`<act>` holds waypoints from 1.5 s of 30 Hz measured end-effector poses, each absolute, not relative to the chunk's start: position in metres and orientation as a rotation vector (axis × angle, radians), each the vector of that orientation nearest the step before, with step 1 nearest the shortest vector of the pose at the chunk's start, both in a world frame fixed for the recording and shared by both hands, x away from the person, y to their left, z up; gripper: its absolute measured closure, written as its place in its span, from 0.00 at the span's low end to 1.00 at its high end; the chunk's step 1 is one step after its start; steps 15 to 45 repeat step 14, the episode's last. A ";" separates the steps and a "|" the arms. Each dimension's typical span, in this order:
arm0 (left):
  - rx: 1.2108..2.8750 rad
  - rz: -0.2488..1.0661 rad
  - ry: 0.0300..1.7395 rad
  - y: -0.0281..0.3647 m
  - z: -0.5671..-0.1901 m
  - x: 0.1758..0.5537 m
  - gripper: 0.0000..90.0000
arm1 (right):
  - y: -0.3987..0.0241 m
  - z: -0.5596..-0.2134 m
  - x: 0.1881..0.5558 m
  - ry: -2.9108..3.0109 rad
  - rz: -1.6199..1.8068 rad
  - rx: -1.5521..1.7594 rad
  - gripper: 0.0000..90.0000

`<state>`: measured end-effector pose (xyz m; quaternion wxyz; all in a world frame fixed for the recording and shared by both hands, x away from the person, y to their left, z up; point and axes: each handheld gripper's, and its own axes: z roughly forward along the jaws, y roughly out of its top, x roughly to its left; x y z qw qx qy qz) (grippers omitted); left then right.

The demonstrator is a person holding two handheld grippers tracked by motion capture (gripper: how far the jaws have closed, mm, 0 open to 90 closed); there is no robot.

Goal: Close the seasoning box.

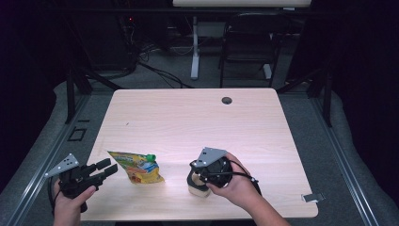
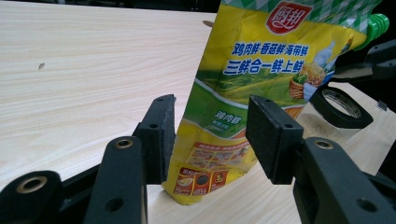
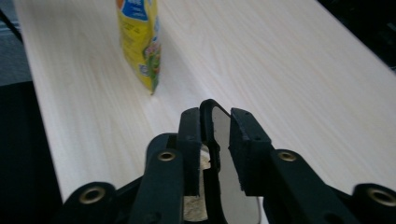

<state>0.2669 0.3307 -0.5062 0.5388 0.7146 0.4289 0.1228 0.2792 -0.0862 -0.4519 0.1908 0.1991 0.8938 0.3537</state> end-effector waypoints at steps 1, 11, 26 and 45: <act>1.696 0.292 1.021 0.331 -0.507 0.267 0.58 | -0.086 -0.454 0.279 2.523 1.011 0.571 0.79; 1.693 0.293 1.041 0.336 -0.509 0.268 0.58 | -0.091 -0.467 0.271 2.569 1.158 0.655 0.64; 1.691 0.297 1.049 0.337 -0.509 0.268 0.58 | -0.097 -0.470 0.271 2.556 1.181 0.695 0.62; 1.691 0.297 1.049 0.337 -0.509 0.268 0.58 | -0.097 -0.470 0.271 2.556 1.181 0.695 0.62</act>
